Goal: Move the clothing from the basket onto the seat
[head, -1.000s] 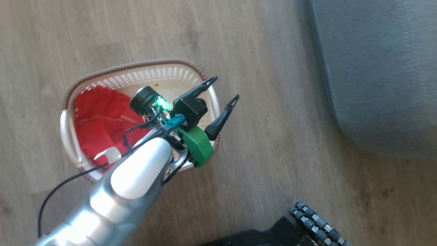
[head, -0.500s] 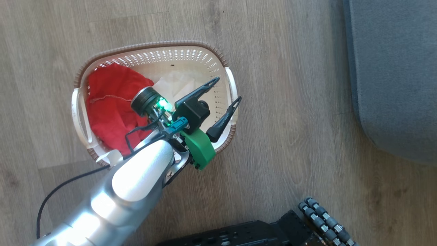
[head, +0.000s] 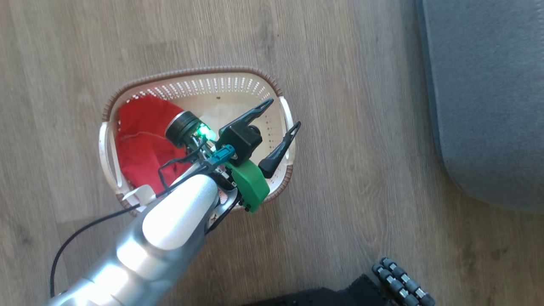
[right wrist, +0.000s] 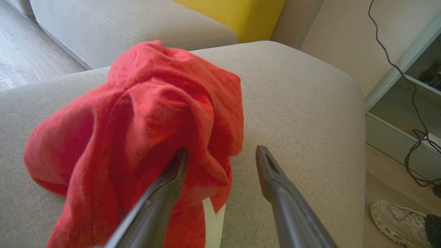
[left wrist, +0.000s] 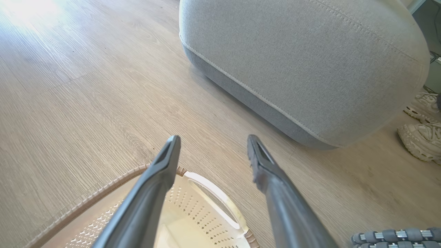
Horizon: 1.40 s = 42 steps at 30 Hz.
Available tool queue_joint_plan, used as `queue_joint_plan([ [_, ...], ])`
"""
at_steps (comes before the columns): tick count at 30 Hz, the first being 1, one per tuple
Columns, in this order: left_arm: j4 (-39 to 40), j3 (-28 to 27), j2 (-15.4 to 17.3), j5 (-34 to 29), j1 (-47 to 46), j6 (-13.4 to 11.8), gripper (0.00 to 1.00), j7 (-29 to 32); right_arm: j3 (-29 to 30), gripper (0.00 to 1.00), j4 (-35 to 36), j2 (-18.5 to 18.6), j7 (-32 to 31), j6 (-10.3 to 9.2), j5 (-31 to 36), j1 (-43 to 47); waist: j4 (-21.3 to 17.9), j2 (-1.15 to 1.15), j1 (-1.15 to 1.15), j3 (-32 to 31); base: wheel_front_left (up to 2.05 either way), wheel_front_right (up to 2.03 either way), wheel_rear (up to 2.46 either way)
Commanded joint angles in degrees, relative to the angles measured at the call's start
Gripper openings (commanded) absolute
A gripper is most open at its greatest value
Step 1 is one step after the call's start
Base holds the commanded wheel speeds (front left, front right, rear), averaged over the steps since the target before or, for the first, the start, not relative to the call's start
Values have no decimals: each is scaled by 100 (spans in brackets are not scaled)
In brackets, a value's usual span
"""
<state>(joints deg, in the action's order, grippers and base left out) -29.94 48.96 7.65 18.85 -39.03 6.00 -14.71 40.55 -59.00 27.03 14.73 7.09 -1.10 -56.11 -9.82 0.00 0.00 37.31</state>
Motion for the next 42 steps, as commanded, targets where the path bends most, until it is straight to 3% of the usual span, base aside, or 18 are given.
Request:
queue_joint_plan([
  [1, 129, -166, -12, 36, 51, -10, 100, -26, -83, 100, 200, 127, 27, 40, -60, 195, -2, 0, 0, -104, 0, 0, 0],
  [11, 156, -567, -135, 120, 400, -17, 100, -28, -1301, 100, 970, -76, 27, 40, -1116, 1455, 70, 0, 0, -904, 0, 0, 0],
  [21, 133, -1137, -276, 131, 922, 3, 100, -29, -2504, 100, 1869, -378, 27, 40, -2012, 2461, 386, 0, 0, -1767, 0, 0, 0],
  [33, 158, -2150, -320, 31, 1682, -62, 100, -29, -3576, 100, 3134, -993, 27, 40, -2123, 3228, 877, 0, 0, -2511, 0, 0, 0],
  [42, 430, -3278, -330, -198, 2282, -271, 100, -29, -4240, 100, 3817, -1212, 27, 40, -2106, 3778, 1102, 0, 0, -3006, 0, 0, 0],
])
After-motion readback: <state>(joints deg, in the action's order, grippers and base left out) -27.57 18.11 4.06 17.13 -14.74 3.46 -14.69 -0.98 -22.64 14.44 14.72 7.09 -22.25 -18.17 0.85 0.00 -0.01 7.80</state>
